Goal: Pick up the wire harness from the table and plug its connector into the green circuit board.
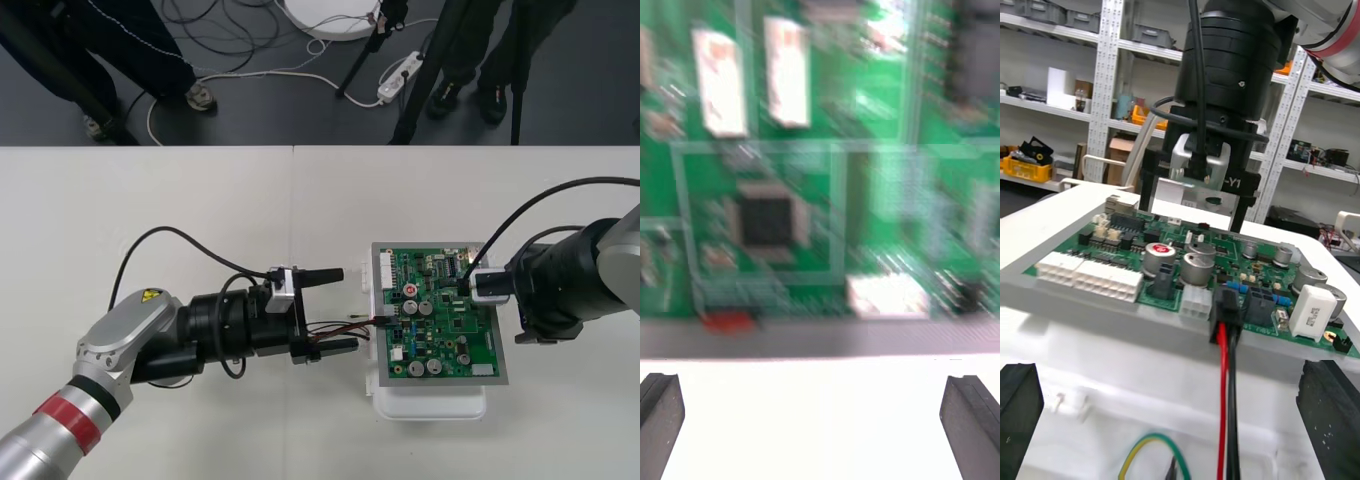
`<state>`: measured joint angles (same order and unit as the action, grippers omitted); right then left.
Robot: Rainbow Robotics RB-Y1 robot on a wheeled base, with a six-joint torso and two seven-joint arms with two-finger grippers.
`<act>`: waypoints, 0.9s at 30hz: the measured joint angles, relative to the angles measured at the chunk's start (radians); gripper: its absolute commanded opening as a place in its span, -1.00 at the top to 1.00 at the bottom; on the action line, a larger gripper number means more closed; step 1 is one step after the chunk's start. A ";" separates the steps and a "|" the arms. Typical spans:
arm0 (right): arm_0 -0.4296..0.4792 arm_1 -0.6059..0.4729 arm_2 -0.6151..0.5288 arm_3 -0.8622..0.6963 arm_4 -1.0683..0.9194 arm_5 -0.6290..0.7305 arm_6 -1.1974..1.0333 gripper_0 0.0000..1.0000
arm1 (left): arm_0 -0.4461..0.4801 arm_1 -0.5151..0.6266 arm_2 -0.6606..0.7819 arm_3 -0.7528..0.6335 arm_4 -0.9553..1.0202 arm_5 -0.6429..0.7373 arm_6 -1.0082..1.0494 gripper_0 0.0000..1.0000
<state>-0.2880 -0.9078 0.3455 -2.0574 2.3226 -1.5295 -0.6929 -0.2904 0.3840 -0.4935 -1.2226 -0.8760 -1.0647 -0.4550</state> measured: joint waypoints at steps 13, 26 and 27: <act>0.110 -0.079 -0.241 0.102 -0.263 0.077 0.223 -1.00 | 0.010 0.116 0.027 0.000 0.027 -0.008 -0.030 -1.00; 0.233 -0.118 -0.471 0.136 -0.641 0.160 0.357 -1.00 | 0.070 0.193 0.302 0.000 -0.203 -0.211 -0.025 -1.00; 0.247 -0.120 -0.483 0.137 -0.681 0.178 0.357 -1.00 | 0.075 0.194 0.326 0.000 -0.224 -0.240 -0.022 -1.00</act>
<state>-0.0414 -1.0279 -0.1371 -1.9201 1.6420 -1.3514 -0.3355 -0.2157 0.5781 -0.1674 -1.2227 -1.0998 -1.3043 -0.4768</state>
